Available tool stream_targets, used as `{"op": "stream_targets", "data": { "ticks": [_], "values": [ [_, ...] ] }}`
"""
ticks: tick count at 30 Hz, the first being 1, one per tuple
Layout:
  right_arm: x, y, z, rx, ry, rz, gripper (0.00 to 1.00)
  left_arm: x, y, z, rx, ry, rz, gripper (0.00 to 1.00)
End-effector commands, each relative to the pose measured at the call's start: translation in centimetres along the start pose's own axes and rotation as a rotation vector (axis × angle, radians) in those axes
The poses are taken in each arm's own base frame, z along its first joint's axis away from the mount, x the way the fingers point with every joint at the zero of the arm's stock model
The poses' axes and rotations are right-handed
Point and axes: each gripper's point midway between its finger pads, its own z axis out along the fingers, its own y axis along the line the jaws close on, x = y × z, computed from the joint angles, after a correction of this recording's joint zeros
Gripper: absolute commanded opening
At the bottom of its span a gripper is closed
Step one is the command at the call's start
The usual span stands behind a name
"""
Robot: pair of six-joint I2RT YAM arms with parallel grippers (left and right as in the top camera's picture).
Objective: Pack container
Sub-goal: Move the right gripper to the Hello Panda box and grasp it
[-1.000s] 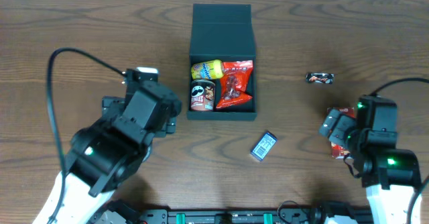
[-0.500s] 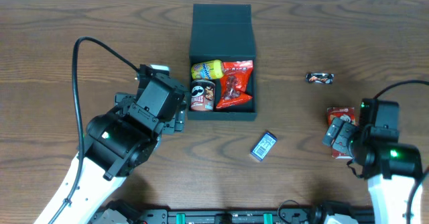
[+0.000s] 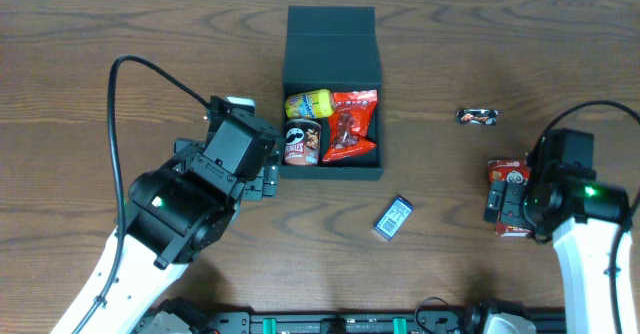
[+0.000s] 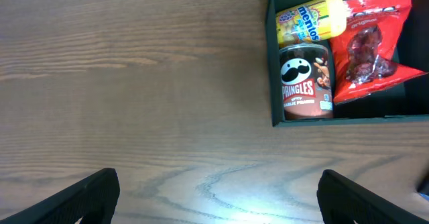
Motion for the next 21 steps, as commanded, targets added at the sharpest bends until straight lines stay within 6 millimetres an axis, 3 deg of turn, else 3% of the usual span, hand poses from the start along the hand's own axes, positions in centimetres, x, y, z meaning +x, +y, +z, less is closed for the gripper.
{"op": "stream_targets", "data": {
  "ticks": [1, 12, 21],
  "values": [
    [-0.6, -0.6, 0.3, 0.016, 0.015, -0.035, 0.99, 0.2, -0.3, 0.1, 0.016, 0.011, -0.002, 0.95],
    [-4.4, -1.5, 2.0, 0.021, -0.074, -0.087, 0.99, 0.4, -0.8, 0.1, 0.048, 0.025, -0.002, 0.95],
    [-5.0, -0.9, 4.5, 0.003, -0.016, -0.152, 0.99, 0.5, -1.1, 0.1, 0.066, 0.032, -0.002, 0.95]
  ]
}}
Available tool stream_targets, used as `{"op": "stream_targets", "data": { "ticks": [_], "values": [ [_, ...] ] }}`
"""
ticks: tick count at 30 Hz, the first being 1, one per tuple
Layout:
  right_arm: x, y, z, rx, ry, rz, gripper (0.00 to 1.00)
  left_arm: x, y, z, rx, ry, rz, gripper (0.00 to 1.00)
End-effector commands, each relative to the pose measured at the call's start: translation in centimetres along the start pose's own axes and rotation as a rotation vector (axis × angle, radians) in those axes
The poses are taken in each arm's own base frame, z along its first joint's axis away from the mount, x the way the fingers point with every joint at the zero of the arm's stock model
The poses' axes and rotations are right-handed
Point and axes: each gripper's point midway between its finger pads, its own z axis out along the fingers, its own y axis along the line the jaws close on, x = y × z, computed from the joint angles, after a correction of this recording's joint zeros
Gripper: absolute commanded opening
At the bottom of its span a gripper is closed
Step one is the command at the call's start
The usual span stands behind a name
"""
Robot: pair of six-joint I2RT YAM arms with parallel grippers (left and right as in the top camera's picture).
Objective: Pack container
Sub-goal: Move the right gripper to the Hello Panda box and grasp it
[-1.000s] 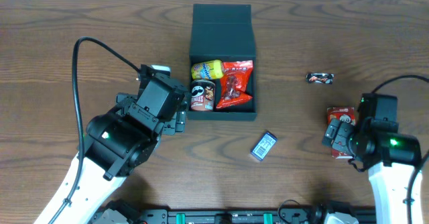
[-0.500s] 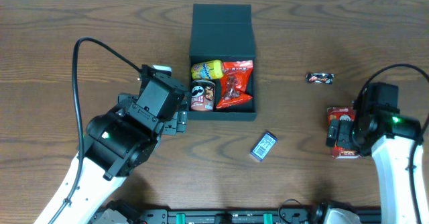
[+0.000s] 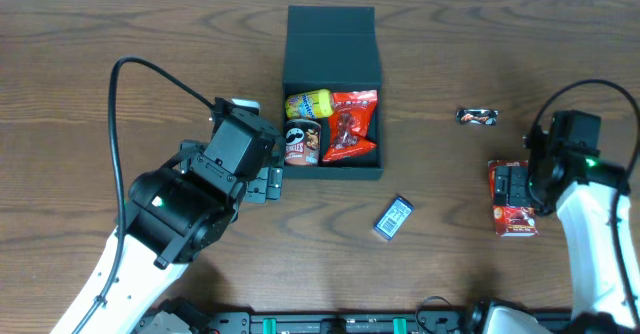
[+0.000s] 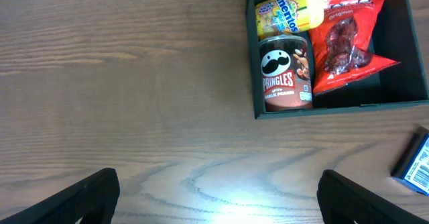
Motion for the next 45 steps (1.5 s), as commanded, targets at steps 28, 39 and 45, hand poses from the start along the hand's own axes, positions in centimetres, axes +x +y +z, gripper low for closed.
{"op": "stream_targets", "data": {
  "ticks": [28, 39, 45],
  "values": [
    [0.0, 1.1, 6.5, -0.032, 0.162, 0.004, 0.99, 0.1, 0.0, 0.1, 0.002, 0.006, -0.001, 0.95],
    [0.5, 1.3, 6.8, -0.034, 0.172, 0.002, 0.99, 0.1, 0.0, 0.1, 0.002, 0.006, -0.001, 0.95],
    [0.5, 1.3, 6.9, -0.035, 0.170, 0.018, 0.98, 0.1, 0.0, 0.2, 0.002, 0.008, -0.001, 0.95]
  ]
}}
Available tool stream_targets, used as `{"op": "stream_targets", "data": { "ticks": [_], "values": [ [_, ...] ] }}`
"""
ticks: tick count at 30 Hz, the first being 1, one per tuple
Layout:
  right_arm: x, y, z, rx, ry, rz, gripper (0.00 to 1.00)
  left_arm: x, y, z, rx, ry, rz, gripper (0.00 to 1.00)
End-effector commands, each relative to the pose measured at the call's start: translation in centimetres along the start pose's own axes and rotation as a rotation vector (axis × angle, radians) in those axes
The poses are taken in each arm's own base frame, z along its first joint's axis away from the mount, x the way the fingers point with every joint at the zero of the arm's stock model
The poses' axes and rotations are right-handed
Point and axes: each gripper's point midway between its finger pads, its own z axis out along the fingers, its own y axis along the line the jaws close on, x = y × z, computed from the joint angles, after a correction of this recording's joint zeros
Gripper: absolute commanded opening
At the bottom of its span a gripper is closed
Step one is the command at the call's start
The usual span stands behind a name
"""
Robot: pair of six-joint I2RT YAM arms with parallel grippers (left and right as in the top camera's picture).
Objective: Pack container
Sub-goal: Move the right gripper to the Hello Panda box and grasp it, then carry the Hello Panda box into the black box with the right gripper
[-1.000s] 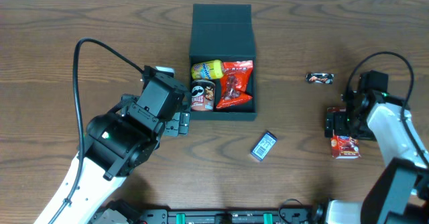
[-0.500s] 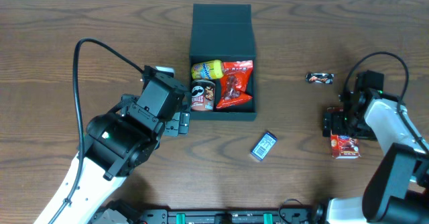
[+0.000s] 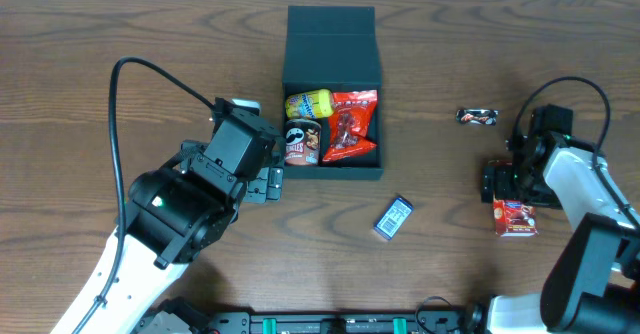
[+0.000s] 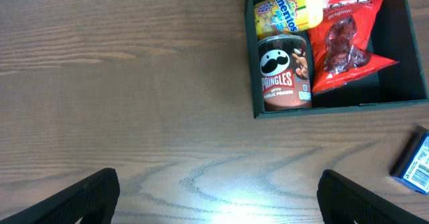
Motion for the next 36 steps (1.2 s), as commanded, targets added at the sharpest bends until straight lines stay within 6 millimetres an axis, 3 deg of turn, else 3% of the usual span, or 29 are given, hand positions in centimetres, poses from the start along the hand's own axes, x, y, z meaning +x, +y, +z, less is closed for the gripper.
{"op": "stream_targets", "data": {
  "ticks": [1, 12, 23, 28, 32, 36],
  "values": [
    [0.3, 0.0, 0.3, -0.005, 0.010, 0.030, 0.96, 0.1, 0.0, 0.2, -0.001, 0.006, -0.001, 0.95],
    [0.3, 0.0, 0.3, -0.005, 0.011, 0.030, 0.56, 0.1, 0.0, 0.2, 0.000, 0.006, -0.001, 0.95],
    [-0.2, -0.1, 0.3, -0.002, -0.010, 0.034, 0.45, -0.2, -0.1, 0.2, 0.004, -0.005, -0.005, 0.95],
    [-1.1, -0.3, -0.3, 0.001, -0.031, 0.037, 0.23, -0.2, -0.1, 0.1, 0.004, -0.005, -0.005, 0.95],
    [-1.8, -0.6, -1.3, 0.001, -0.037, 0.038, 0.17, -0.1, -0.1, 0.2, 0.003, -0.004, -0.004, 0.95],
    [-2.3, -0.8, -2.5, 0.001, -0.034, 0.040, 0.02, -0.1, -0.1, 0.2, 0.004, -0.004, -0.001, 0.95]
  ]
}}
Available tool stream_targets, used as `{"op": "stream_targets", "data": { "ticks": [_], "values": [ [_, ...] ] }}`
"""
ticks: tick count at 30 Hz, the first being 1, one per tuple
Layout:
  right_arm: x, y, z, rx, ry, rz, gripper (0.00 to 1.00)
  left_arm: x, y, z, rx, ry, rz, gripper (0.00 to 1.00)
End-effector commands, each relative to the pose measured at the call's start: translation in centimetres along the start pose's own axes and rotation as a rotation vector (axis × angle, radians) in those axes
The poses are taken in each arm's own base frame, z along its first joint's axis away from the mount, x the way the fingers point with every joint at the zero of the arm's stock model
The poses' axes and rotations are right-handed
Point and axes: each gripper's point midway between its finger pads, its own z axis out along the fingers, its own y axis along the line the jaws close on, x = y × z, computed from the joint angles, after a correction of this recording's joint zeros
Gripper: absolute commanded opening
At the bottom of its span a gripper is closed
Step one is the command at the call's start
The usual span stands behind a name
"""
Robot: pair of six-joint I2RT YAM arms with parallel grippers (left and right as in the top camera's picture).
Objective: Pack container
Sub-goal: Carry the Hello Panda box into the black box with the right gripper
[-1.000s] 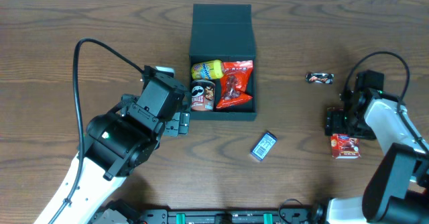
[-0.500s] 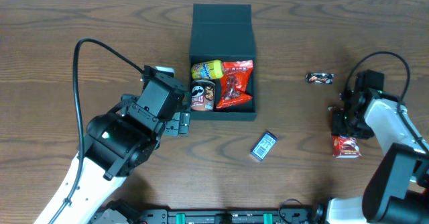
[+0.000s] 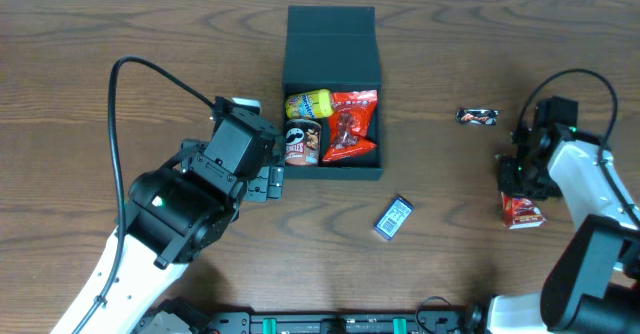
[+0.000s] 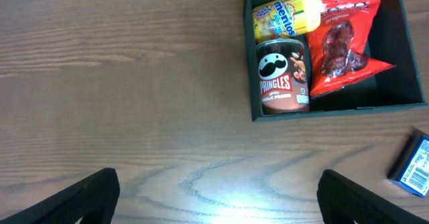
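The black box (image 3: 296,169), lid standing open at the back, holds a yellow Mentos tube (image 3: 308,103), a Pringles can (image 3: 302,142) and a red snack bag (image 3: 352,124); all three also show in the left wrist view, with the can (image 4: 284,83) at the box's left. My left gripper (image 4: 218,207) hangs open over bare table just left of the box's front. My right gripper (image 3: 519,174) is down over the top of a red packet (image 3: 524,212) at the far right; its fingers are hidden by the wrist.
A blue packet (image 3: 394,217) lies in front of the box, also at the right edge of the left wrist view (image 4: 410,167). A small dark candy bar (image 3: 477,117) lies beyond the right gripper. The left arm's cable loops over the table's left side.
The right gripper has shifted slightly right and back over the red packet, which now lies a little further right and looks shorter. The left arm has barely moved.
The right gripper started beside the red packet near the right front. It then stood further back, then over the packet's far end from the left, and now sits on its top. The left gripper stayed open beside the box throughout.
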Motion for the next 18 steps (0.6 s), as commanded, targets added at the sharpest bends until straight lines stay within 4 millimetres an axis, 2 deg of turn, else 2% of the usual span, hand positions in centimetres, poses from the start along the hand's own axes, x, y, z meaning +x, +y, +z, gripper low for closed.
{"op": "stream_targets", "data": {
  "ticks": [1, 4, 6, 9, 12, 18],
  "values": [
    [-1.3, -0.6, -1.5, 0.002, -0.020, 0.038, 0.02, 0.1, 0.0, 0.1, -0.001, 0.006, 0.009, 0.95],
    [-2.2, -0.6, -3.9, -0.016, -0.020, 0.137, 0.01, 0.1, 0.0, 0.2, -0.002, 0.007, 0.019, 0.95],
    [-3.1, 0.4, -5.8, -0.092, -0.030, 0.181, 0.01, 0.1, 0.1, 0.2, -0.002, 0.007, 0.022, 0.95],
    [-4.0, 3.1, -9.3, -0.275, -0.037, 0.183, 0.01, 0.1, 0.1, 0.1, -0.005, 0.004, 0.022, 0.95],
    [-3.7, 4.9, -12.4, -0.403, -0.021, 0.159, 0.02, 0.1, 0.1, 0.1, -0.005, 0.005, 0.022, 0.95],
    [-1.8, 8.9, -17.5, -0.506, -0.079, 0.074, 0.02, 0.1, 0.8, 0.0, -0.040, -0.002, 0.024, 0.95]
  ]
}}
